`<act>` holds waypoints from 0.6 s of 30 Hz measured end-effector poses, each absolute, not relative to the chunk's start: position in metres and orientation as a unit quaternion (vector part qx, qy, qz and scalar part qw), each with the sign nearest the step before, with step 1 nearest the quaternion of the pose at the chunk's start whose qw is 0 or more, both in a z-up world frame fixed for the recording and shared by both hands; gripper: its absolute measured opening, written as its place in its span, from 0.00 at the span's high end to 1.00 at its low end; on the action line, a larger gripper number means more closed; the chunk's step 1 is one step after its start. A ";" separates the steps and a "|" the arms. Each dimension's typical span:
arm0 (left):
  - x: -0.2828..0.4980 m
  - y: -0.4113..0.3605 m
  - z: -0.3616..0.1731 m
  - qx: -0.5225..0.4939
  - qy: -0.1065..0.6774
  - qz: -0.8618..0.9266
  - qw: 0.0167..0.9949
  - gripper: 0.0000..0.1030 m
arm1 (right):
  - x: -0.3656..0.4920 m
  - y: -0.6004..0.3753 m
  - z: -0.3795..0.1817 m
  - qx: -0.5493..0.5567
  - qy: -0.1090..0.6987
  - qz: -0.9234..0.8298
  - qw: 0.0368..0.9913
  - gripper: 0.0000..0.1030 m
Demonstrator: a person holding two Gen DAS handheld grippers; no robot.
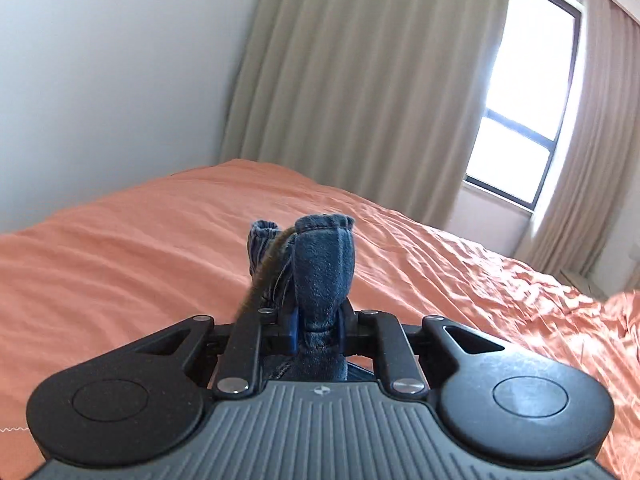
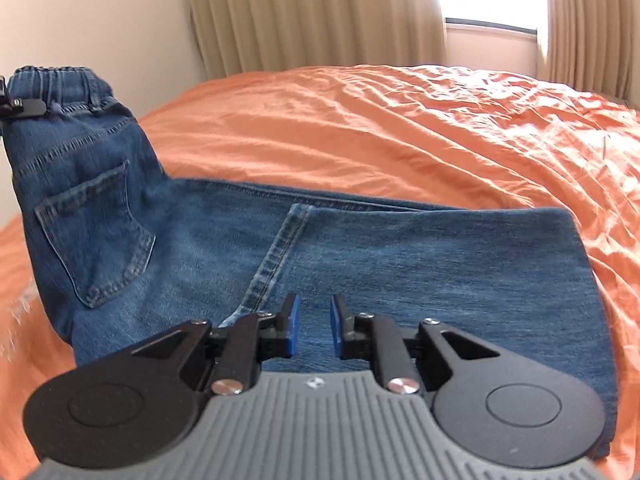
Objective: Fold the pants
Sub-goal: 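Grasp the jeans waistband with the left tool and lift it, then fold the waistband over the legs with the left tool and release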
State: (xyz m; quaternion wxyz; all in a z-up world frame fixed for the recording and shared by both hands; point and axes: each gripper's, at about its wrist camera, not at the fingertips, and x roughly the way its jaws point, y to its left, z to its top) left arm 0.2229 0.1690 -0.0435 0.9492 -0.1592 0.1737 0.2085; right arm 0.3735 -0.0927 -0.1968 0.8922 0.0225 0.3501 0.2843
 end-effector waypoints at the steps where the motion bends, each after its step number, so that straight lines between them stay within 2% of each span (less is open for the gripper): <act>1: 0.227 0.152 -0.043 -0.145 0.182 0.197 0.953 0.83 | 0.375 -0.100 -0.196 0.036 0.353 0.281 0.892 0.89; 6: 0.257 0.081 -0.061 -0.086 0.248 0.129 0.956 0.83 | 0.384 -0.140 -0.194 0.092 0.369 0.244 0.892 0.85; 13: 0.280 0.020 -0.122 -0.057 0.376 0.059 0.923 0.82 | 0.394 -0.170 -0.201 0.134 0.399 0.220 0.880 0.85; 18: 0.273 0.033 -0.142 -0.122 0.438 0.025 0.890 0.75 | 0.397 -0.175 -0.204 0.147 0.410 0.221 0.872 0.84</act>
